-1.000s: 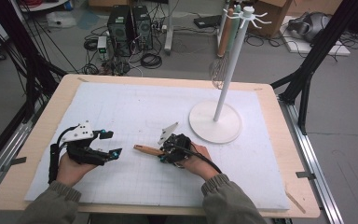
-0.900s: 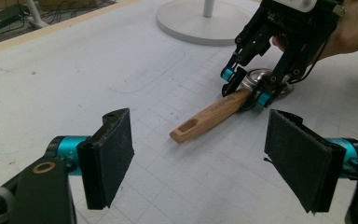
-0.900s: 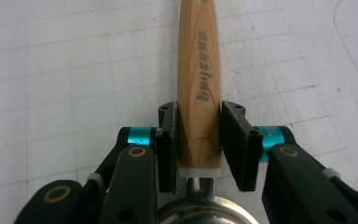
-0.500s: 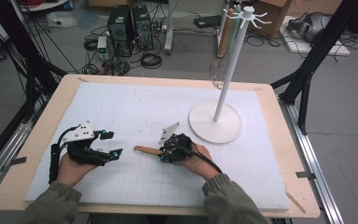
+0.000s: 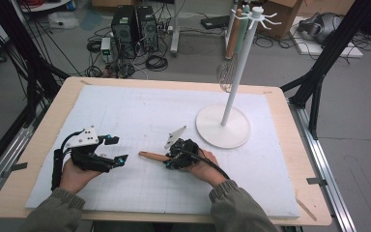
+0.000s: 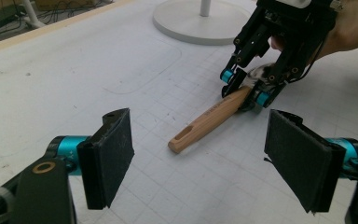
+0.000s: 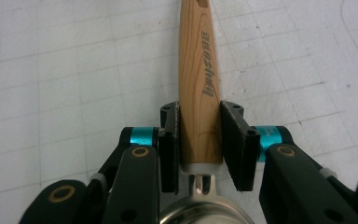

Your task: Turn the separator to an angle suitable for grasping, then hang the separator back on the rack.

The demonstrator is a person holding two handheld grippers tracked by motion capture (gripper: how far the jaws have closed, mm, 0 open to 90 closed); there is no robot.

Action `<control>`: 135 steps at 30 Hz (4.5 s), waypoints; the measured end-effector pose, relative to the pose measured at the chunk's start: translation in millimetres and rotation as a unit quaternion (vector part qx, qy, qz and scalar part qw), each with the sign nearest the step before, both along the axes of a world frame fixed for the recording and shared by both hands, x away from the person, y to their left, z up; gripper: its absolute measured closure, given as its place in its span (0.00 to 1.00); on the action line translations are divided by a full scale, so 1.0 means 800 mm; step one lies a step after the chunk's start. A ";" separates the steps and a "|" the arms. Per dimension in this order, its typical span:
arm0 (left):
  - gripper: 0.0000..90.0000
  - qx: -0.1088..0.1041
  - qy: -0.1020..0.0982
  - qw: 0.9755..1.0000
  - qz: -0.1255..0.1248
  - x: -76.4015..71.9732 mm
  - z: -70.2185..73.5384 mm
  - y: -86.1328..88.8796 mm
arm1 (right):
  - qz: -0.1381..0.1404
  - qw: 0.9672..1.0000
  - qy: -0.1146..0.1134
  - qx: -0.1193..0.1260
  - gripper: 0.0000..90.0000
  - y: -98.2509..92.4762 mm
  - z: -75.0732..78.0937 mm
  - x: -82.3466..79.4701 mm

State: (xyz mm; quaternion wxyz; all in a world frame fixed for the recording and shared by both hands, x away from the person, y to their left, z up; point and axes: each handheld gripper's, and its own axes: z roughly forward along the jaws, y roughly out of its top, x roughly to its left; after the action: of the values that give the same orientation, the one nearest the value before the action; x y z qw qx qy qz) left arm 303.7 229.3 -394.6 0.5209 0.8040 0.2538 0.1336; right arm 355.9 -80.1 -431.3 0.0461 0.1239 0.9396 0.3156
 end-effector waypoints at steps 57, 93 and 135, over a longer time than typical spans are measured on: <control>0.53 0.007 0.026 0.994 -0.103 -0.002 -0.014 -0.054 | 0.052 0.984 -0.025 0.169 0.78 -0.012 0.022 -0.047; 0.70 -0.015 0.015 0.989 -0.146 -0.011 0.013 -0.070 | 0.062 0.983 -0.076 0.158 0.77 -0.011 0.040 -0.071; 0.79 -0.016 0.006 0.987 -0.162 -0.013 0.036 -0.091 | 0.040 0.975 -0.110 0.186 0.79 -0.010 0.050 -0.082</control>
State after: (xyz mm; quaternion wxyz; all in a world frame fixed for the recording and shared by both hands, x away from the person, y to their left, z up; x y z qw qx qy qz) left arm 293.7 156.4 -366.1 0.5472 0.8266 0.1258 0.0384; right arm 290.4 -88.5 -391.2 0.1128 0.0574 0.8576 0.4985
